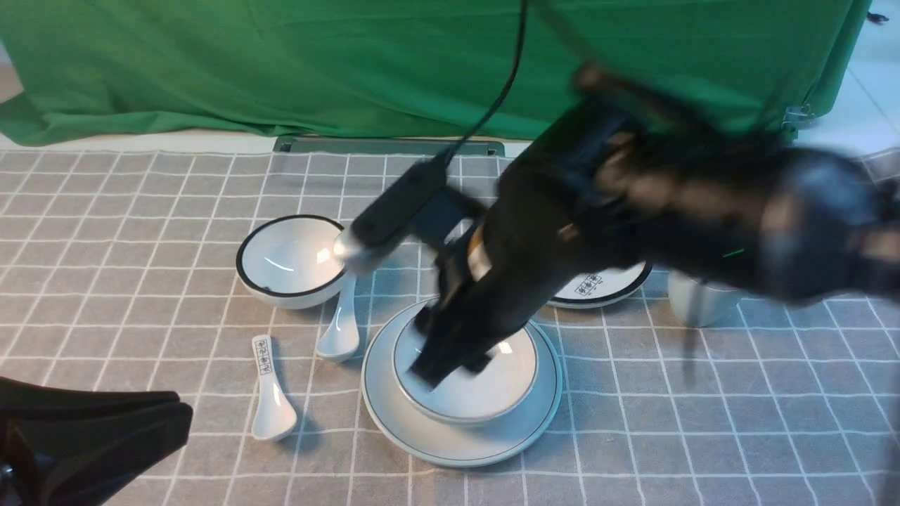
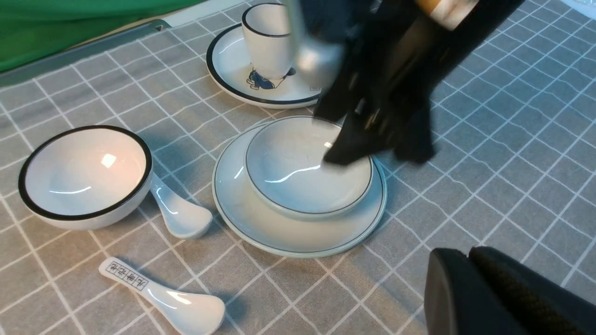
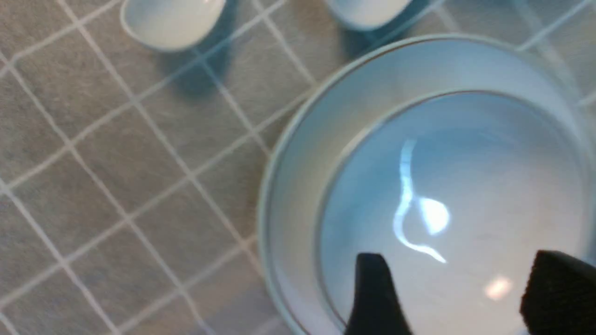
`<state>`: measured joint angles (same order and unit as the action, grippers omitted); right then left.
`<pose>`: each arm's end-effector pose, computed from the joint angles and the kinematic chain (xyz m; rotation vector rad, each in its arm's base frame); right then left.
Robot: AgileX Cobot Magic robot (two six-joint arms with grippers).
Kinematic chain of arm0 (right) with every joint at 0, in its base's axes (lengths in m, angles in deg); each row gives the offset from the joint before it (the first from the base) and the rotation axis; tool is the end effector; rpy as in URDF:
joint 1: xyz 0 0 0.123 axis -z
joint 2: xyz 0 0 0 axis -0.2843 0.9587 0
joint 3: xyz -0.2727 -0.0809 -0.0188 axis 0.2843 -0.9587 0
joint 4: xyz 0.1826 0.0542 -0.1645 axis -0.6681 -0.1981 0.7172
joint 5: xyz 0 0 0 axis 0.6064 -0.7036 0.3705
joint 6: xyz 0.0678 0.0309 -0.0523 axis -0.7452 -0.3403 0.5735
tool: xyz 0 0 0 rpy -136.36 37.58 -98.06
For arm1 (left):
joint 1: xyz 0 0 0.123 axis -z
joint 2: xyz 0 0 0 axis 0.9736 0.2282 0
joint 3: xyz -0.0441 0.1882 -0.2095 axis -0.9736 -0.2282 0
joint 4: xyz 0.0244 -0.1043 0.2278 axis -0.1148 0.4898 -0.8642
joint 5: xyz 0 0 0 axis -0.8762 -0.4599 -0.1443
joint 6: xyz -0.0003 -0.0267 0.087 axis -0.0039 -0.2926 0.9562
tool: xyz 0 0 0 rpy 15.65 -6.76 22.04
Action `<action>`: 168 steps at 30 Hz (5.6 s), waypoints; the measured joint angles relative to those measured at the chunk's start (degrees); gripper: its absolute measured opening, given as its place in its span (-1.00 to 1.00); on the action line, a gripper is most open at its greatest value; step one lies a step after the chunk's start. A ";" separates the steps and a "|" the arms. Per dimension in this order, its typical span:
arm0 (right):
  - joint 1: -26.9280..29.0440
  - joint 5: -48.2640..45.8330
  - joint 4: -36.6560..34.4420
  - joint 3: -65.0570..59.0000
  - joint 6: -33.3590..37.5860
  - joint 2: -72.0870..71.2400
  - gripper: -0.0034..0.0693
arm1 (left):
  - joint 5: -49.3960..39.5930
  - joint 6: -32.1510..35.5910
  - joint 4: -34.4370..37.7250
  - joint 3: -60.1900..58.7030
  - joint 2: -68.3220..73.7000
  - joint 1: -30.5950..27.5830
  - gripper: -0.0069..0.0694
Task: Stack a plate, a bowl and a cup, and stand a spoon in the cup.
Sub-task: Use the right arm to put the blue rice bowl into the blue large plate in the middle, then use the right arm to grab a blue teacup, then use the right arm to put the blue teacup into the blue rice bowl in the middle, then use the left arm to grab a blue soup spoon
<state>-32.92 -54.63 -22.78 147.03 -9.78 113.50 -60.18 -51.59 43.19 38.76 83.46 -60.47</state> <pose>0.2668 0.2965 0.2860 -1.2479 2.1803 0.1297 0.0709 -0.0513 0.3377 0.7195 1.9150 -0.3664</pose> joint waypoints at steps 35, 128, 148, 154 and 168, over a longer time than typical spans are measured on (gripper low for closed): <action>34.71 -3.01 -12.77 0.78 14.64 10.55 -0.65 | 1.27 0.01 -1.44 0.00 0.00 0.00 -0.77; 1.86 -9.99 2.16 -25.65 -3.26 -41.50 -0.81 | -9.41 -28.21 -19.11 28.26 58.20 6.98 -0.77; 1.86 -5.29 2.16 -31.62 -1.32 -44.01 -0.77 | -6.62 -39.70 -28.00 40.61 80.60 5.15 0.34; 1.86 -5.29 2.16 -31.62 -1.31 -44.01 -0.75 | -0.68 -40.29 -28.35 40.63 82.26 5.08 0.35; 1.86 -5.29 2.16 -31.62 -1.16 -44.01 -0.72 | 5.00 -43.42 -32.79 40.63 83.79 5.08 0.25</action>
<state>-31.07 -59.92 -20.62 115.41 -10.94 69.48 -55.18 -95.01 10.40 79.39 167.26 -55.39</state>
